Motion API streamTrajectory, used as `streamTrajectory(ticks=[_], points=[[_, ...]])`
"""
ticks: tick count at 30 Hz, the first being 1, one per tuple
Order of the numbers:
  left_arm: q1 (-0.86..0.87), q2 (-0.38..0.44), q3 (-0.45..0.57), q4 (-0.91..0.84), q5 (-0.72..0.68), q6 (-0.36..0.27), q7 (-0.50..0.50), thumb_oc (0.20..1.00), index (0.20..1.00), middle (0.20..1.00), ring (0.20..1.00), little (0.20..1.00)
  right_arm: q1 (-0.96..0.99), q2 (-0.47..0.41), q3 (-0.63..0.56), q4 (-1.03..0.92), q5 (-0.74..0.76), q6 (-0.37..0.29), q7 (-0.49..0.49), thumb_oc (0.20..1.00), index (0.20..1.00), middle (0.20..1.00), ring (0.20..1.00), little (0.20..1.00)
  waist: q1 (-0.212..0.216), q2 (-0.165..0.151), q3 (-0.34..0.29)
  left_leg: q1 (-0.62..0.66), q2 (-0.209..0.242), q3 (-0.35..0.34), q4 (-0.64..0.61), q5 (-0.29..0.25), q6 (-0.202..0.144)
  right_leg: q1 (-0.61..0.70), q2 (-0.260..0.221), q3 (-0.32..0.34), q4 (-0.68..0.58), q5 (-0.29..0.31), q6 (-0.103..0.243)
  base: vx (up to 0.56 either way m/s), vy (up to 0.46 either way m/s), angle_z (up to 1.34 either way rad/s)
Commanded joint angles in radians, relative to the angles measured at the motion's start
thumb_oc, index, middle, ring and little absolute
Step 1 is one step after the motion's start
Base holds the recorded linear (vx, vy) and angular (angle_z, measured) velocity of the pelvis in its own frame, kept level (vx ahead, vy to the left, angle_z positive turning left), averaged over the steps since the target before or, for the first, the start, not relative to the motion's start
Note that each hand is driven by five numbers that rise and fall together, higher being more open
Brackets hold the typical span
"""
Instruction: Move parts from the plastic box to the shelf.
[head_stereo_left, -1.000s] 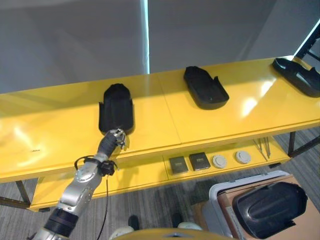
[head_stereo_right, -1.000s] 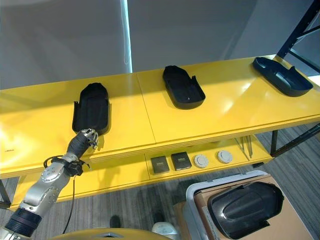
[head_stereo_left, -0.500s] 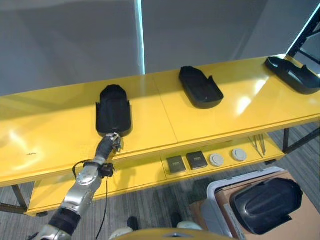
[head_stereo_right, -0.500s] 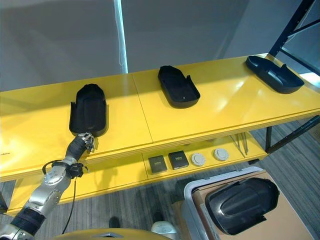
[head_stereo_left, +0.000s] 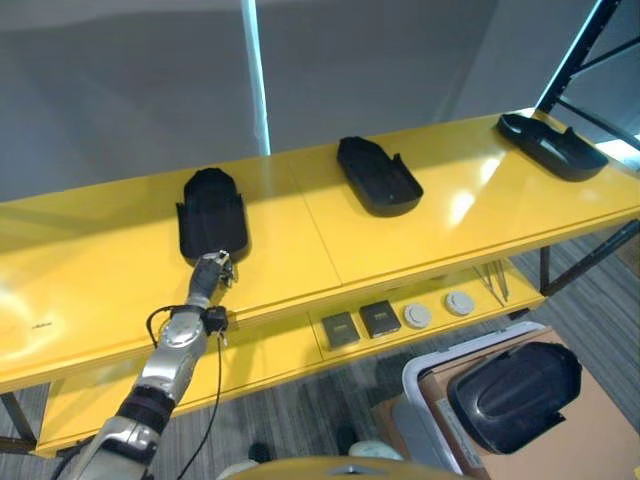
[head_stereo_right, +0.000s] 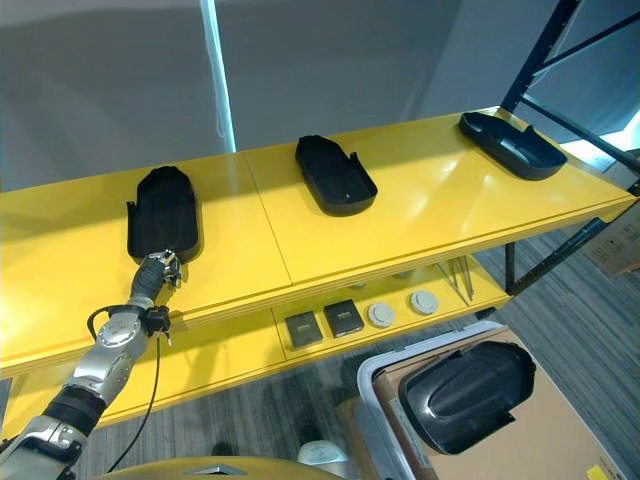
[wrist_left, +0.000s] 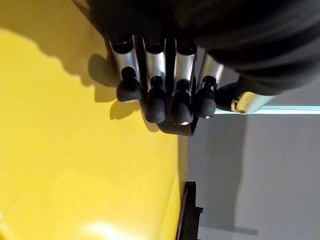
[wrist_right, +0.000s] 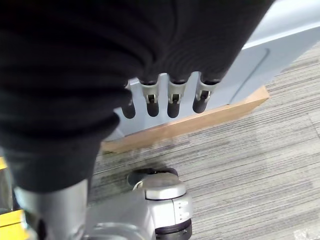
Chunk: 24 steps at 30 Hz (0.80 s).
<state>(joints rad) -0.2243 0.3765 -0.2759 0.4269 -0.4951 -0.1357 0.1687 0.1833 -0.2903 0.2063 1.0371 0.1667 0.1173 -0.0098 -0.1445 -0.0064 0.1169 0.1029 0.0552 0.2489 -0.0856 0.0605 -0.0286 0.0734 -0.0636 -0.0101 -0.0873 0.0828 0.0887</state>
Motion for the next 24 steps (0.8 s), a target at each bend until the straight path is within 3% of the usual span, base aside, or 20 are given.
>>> streamTrajectory(ticks=[1,5,7,9,10,12,18,24], points=[[-0.074,-0.019,0.007,0.072,0.006,-0.039,0.002,0.200,0.200,0.200,0.200,0.200,-0.013,-0.043,0.037,0.018,-0.027,0.010,0.018,1.000,1.000,1.000,1.000,1.000,-0.004,-0.012,0.011,0.017,0.044,0.008,0.043,-0.068,0.000,-0.023,-0.013,-0.016,0.040,-0.016,0.059,0.01,-0.001,-0.05],[-0.072,-0.022,0.009,0.042,-0.002,-0.054,-0.031,0.200,0.200,0.200,0.200,0.200,-0.014,-0.045,0.032,0.020,-0.031,0.008,0.023,1.000,1.000,1.000,1.000,1.000,-0.003,-0.012,0.017,0.017,0.044,0.005,0.046,-0.071,0.001,-0.022,-0.012,-0.012,0.042,-0.018,0.057,0.00,0.000,-0.01],[-0.062,-0.020,0.008,0.002,0.000,-0.054,-0.045,0.319,0.319,0.319,0.319,0.319,-0.017,-0.045,0.026,0.022,-0.034,0.008,0.025,1.000,1.000,1.000,1.000,1.000,0.001,-0.010,0.019,0.017,0.044,0.001,0.047,-0.071,0.001,-0.020,-0.013,-0.013,0.042,-0.019,0.056,0.00,0.000,0.00],[-0.058,-0.017,0.009,-0.013,-0.001,-0.053,-0.051,0.351,0.351,0.351,0.351,0.351,-0.018,-0.045,0.024,0.023,-0.034,0.007,0.025,1.000,1.000,1.000,1.000,1.000,0.002,-0.010,0.020,0.017,0.043,0.001,0.047,-0.071,0.001,-0.019,-0.014,-0.015,0.042,-0.019,0.056,-0.01,0.021,0.00],[-0.040,-0.002,0.009,-0.088,-0.012,-0.037,-0.081,0.476,0.476,0.476,0.476,0.476,-0.021,-0.047,0.018,0.029,-0.036,0.002,0.026,1.000,1.000,1.000,1.000,1.000,0.011,-0.006,0.021,0.018,0.041,-0.005,0.046,-0.072,0.002,-0.015,-0.016,-0.020,0.040,-0.020,0.056,-0.03,0.049,0.01],[-0.018,0.012,0.012,-0.161,-0.018,-0.024,-0.119,1.000,1.000,1.000,1.000,1.000,-0.028,-0.044,0.010,0.035,-0.042,-0.003,0.025,1.000,1.000,1.000,1.000,1.000,0.021,-0.004,0.022,0.018,0.037,-0.010,0.048,-0.073,0.002,-0.012,-0.021,-0.026,0.039,-0.019,0.057,-0.04,0.064,-0.02],[0.052,0.057,0.037,-0.395,-0.082,0.011,-0.241,1.000,1.000,1.000,1.000,1.000,-0.039,-0.041,-0.001,0.024,-0.038,0.011,0.011,1.000,1.000,1.000,1.000,1.000,0.053,0.000,0.016,0.017,0.020,-0.024,0.050,-0.079,0.008,0.000,-0.037,-0.048,0.032,-0.015,0.063,-0.07,0.097,0.03],[0.093,0.103,0.059,-0.605,-0.139,0.050,-0.366,1.000,1.000,1.000,1.000,1.000,-0.060,-0.043,-0.017,0.010,-0.012,0.023,-0.019,1.000,1.000,1.000,1.000,1.000,0.080,0.005,0.018,0.004,-0.024,-0.049,0.069,-0.099,0.036,-0.016,-0.072,-0.041,0.054,0.002,0.090,-0.10,0.139,0.01]])
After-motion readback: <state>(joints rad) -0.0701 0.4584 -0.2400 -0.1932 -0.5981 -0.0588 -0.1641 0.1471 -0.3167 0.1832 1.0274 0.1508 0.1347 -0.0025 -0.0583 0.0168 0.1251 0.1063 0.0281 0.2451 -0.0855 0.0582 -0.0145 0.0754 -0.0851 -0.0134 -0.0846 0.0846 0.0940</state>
